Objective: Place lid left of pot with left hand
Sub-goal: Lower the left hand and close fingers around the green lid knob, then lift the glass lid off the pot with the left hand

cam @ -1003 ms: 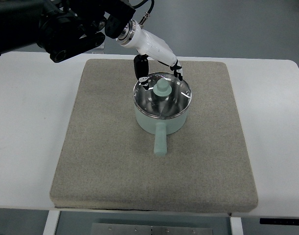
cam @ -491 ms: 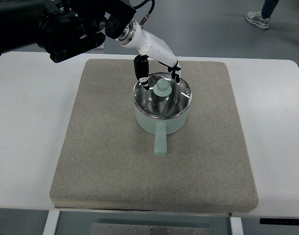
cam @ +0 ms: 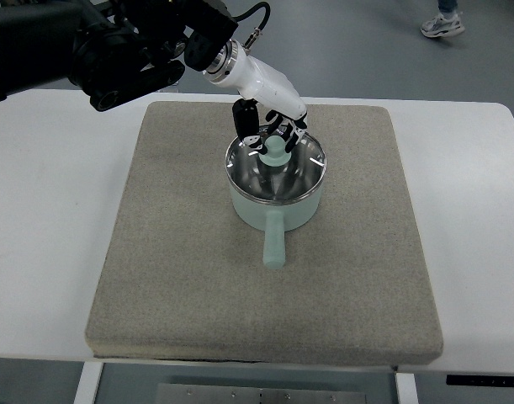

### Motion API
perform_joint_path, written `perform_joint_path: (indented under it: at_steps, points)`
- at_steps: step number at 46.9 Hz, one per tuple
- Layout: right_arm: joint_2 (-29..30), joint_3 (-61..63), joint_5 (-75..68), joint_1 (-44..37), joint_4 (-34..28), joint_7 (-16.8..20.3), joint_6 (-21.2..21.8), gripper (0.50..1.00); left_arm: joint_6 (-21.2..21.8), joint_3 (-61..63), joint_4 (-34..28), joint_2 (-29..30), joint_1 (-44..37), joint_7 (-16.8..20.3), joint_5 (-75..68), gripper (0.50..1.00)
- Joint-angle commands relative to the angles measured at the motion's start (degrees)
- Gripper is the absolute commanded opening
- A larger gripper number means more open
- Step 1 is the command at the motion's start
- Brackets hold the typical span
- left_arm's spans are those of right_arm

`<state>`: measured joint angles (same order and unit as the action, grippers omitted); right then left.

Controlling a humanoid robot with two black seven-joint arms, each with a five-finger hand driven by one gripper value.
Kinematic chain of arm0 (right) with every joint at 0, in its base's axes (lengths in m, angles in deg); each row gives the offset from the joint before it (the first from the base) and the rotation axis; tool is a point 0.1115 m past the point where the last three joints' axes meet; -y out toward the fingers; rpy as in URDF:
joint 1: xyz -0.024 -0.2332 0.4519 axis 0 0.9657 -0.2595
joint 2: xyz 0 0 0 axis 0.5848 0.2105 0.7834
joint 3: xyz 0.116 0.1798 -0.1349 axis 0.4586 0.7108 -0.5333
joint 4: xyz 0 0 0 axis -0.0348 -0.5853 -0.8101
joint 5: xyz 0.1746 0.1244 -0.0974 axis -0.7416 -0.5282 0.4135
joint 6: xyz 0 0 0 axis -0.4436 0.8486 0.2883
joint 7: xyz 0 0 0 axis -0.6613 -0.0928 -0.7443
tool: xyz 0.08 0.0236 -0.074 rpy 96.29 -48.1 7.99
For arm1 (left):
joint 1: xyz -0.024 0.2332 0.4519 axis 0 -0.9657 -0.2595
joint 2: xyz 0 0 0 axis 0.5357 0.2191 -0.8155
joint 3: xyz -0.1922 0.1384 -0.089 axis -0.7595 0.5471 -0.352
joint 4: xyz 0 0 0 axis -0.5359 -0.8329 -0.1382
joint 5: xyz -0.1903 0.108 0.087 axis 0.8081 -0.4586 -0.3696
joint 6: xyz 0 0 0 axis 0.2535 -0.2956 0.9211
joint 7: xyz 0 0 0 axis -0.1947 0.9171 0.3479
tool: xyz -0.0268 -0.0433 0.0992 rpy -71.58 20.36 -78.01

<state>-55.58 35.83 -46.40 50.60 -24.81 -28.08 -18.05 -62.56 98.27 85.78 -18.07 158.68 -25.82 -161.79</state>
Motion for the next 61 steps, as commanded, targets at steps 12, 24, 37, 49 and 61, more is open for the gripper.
perform_joint_path:
  at_steps: [12,24,37,49,61]
  points:
    - [0.0,0.0,0.0,0.0,0.0,0.0,0.0,0.921,1.2,-0.1,-0.3,-0.5,-0.1,0.0,0.3,0.5]
    - [0.0,0.0,0.0,0.0,0.0,0.0,0.0,0.921,3.5,0.0,-0.3,-0.6,0.0,0.0,0.1,0.5]
    - [0.0,0.0,0.0,0.0,0.0,0.0,0.0,0.921,3.6,0.0,-0.8,-0.6,0.4,0.0,0.2,0.5]
    - [0.0,0.0,0.0,0.0,0.0,0.0,0.0,0.921,3.6,0.1,-4.8,0.2,-0.3,0.0,0.6,0.5]
    - [0.0,0.0,0.0,0.0,0.0,0.0,0.0,0.921,3.6,0.5,-8.9,3.4,-1.0,0.0,0.9,0.5]
